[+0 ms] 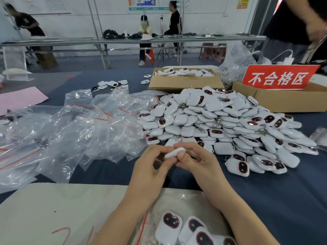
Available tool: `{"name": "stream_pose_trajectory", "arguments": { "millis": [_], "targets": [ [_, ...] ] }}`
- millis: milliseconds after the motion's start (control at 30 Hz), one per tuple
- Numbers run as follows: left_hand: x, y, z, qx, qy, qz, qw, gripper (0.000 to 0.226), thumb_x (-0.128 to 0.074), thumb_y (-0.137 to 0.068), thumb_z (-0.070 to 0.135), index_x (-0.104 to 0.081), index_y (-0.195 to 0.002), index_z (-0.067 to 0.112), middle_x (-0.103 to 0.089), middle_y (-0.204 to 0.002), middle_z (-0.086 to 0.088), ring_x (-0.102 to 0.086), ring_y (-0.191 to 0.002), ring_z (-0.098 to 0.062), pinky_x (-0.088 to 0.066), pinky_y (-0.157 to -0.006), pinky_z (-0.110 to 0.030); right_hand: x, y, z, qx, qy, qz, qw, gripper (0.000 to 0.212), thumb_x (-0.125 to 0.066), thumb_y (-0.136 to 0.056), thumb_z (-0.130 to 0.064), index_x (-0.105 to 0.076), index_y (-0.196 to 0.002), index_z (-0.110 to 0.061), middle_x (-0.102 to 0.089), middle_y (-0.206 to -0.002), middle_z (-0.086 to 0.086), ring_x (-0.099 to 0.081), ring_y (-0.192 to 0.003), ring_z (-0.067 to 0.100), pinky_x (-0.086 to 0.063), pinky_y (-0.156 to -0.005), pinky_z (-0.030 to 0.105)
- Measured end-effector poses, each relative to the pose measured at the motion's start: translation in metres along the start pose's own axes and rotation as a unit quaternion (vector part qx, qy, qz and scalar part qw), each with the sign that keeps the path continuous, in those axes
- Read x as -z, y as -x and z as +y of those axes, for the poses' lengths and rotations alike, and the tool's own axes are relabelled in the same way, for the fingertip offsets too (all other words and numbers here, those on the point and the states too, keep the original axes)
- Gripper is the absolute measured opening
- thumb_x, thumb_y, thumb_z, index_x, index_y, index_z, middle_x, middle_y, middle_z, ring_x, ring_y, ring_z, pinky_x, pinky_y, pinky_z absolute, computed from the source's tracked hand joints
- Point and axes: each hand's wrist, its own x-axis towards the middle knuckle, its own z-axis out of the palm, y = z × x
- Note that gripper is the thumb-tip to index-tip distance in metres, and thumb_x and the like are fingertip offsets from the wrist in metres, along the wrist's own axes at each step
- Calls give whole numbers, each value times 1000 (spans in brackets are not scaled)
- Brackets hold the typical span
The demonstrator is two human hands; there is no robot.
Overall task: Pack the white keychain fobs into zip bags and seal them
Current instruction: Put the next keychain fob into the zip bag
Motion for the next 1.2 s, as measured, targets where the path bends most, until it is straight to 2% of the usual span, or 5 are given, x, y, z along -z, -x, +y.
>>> {"name": "stream_pose_trajectory", "arguments": {
  "millis": [300,533,733,867,1200],
  "targets": [
    [2,-1,0,6,4,17,1000,28,-77,-86,8,-75,-87,36,-69,-92,14,-66,-85,-8,-46,-76,-14,1,2,1,28,-2,-26,999,16,-61,-91,-6,-66,-103,4,-74,-107,15,-70,-107,26,-54,-90,28],
    [8,-3,4,51,34,-64,996,40,-64,-87,46,-65,-126,35,-71,-115,20,-66,-106,0,-50,-91,-16,5,0,2,-13,-93,-62,994,15,-61,-92,-18,-73,-101,-18,-65,-134,5,-59,-128,24,-47,-106,30],
    [8,-8,2,86,62,-24,994,38,-72,-90,3,-69,-113,33,-74,-101,18,-68,-93,0,-50,-84,-13,5,-1,2,-35,-35,-62,997,38,-57,-98,-4,-61,-133,-20,-68,-131,2,-61,-125,19,-49,-104,29],
    [6,-7,-1,80,57,5,995,33,-78,-84,4,-76,-94,36,-74,-86,6,-60,-72,0,-47,-71,-9,3,-1,1,-51,-6,-5,999,27,-60,-94,3,-69,-114,-13,-77,-107,4,-71,-105,14,-52,-89,17],
    [7,-6,-5,80,70,10,994,32,-78,-84,5,-78,-94,36,-74,-85,-7,-61,-73,-10,-51,-71,-16,5,-1,3,-46,-11,-13,999,25,-61,-94,2,-69,-113,-13,-77,-105,5,-72,-103,13,-53,-87,17]
  ]
}}
